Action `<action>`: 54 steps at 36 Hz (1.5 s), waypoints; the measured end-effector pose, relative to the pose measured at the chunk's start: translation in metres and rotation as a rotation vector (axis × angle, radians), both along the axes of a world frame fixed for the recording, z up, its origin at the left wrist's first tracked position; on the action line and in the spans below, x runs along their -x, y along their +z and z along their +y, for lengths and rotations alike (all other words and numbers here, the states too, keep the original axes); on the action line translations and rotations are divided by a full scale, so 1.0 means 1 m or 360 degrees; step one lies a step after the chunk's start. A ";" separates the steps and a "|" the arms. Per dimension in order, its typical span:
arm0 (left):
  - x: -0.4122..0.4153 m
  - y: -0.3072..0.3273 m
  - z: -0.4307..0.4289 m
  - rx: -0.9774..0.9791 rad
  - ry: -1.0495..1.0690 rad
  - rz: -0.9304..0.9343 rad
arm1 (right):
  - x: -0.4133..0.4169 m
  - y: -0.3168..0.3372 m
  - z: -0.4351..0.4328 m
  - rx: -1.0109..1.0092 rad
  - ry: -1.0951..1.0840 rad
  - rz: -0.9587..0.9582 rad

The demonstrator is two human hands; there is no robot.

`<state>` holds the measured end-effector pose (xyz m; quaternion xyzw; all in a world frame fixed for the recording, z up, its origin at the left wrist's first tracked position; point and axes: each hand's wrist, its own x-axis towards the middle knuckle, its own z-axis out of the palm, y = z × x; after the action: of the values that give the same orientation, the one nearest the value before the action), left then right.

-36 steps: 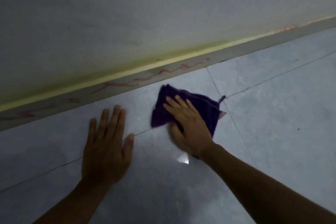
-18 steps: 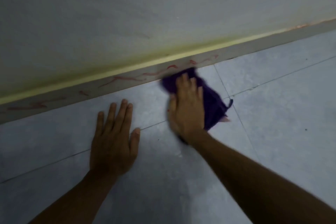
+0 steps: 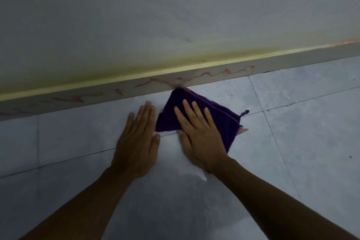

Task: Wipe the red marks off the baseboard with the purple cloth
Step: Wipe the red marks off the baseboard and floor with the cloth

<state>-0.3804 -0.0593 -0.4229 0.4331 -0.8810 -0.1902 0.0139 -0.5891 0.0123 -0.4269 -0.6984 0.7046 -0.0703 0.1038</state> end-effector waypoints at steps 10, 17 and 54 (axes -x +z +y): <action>-0.074 -0.008 0.012 0.0238 0.0119 -0.0172 | 0.096 0.016 -0.020 -0.0076 -0.1175 0.0101; -0.071 -0.009 0.012 0.0226 0.0135 -0.0181 | -0.061 0.004 -0.029 -0.0033 -0.0081 -0.0029; -0.069 0.001 0.013 0.0220 0.0124 -0.0150 | 0.021 0.022 -0.022 0.0011 -0.0804 0.0048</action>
<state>-0.3110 -0.0459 -0.4221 0.4735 -0.8741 -0.1075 0.0097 -0.6096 -0.0101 -0.4049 -0.5015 0.8580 -0.0861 0.0699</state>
